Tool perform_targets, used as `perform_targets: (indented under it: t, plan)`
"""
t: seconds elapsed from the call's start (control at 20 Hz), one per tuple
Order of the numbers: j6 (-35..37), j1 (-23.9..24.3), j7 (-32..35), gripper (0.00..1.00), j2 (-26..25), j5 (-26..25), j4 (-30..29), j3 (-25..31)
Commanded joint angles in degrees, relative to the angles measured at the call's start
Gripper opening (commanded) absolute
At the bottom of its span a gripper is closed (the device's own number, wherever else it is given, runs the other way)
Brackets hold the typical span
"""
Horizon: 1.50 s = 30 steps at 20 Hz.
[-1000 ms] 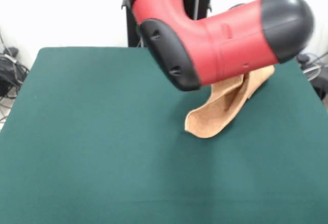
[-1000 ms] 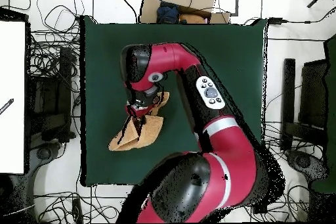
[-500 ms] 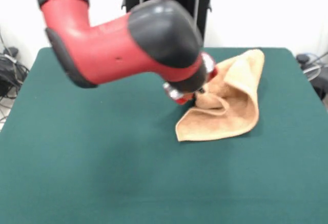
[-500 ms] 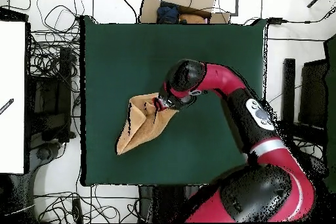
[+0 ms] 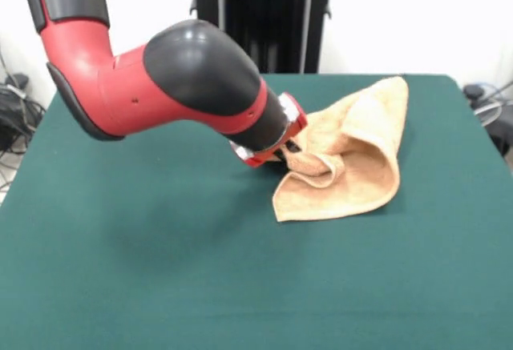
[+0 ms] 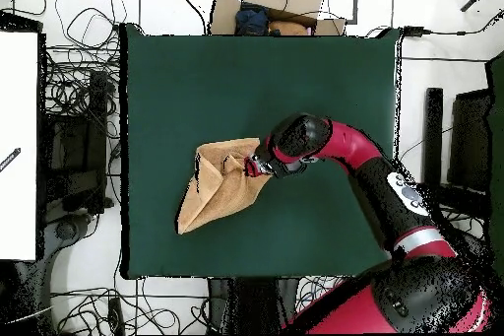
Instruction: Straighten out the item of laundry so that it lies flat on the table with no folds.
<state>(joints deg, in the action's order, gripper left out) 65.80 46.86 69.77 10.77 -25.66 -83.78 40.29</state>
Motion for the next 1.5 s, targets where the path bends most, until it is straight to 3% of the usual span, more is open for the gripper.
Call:
perform_targets:
  t: [0.05,0.45,0.75,1.05,1.5]
  plan:
    - [0.03,-0.67,-16.74,0.00,-2.41,-4.23,-4.06,2.98]
    - [2.26,2.19,-22.27,0.00,-2.93,-5.72,-5.04,2.03]
    - [-9.17,12.84,-29.52,0.00,-12.42,-1.40,-9.33,8.47]
    - [-11.59,16.78,-30.03,0.00,-16.11,0.15,-10.98,11.53]
    - [-11.07,15.38,-23.62,0.00,-11.43,0.59,-11.45,12.02]
